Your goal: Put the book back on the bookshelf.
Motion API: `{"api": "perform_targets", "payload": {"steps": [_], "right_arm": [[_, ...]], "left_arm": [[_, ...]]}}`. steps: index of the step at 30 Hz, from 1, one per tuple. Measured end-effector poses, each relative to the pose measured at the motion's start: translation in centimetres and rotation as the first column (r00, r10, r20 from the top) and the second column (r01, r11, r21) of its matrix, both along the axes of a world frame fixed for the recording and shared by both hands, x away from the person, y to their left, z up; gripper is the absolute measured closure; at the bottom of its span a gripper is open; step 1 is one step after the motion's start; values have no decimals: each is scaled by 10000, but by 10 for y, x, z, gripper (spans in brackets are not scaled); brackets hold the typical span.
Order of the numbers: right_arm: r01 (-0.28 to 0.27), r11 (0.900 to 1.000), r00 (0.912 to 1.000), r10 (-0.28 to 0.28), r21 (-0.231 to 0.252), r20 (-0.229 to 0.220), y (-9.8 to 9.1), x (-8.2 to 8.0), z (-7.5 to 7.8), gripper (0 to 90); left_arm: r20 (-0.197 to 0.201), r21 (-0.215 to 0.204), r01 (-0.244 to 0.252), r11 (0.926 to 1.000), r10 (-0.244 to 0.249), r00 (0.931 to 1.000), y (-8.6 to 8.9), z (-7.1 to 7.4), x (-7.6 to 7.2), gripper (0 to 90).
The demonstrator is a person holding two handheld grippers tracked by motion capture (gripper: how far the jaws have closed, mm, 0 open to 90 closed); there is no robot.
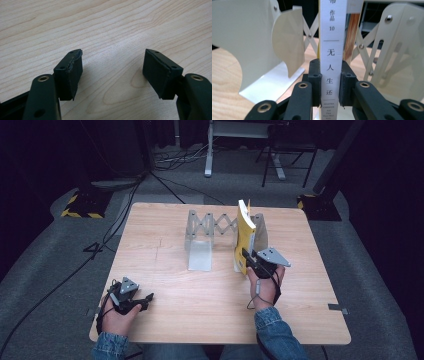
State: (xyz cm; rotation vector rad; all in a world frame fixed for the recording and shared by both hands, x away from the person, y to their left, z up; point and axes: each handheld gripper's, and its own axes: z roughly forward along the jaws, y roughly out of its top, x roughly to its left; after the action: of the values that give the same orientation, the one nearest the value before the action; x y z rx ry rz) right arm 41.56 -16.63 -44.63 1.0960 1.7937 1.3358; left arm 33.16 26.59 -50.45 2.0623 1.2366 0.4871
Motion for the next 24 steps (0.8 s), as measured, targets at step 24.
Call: {"api": "perform_targets", "payload": {"steps": [24], "right_arm": [[-8, 9991, 9980, -18, -421, -629, -2, 12, -6, 698]], "left_arm": [[4, -6, 74, 10000, -74, 10000, -1, 0, 1, 309]]}}
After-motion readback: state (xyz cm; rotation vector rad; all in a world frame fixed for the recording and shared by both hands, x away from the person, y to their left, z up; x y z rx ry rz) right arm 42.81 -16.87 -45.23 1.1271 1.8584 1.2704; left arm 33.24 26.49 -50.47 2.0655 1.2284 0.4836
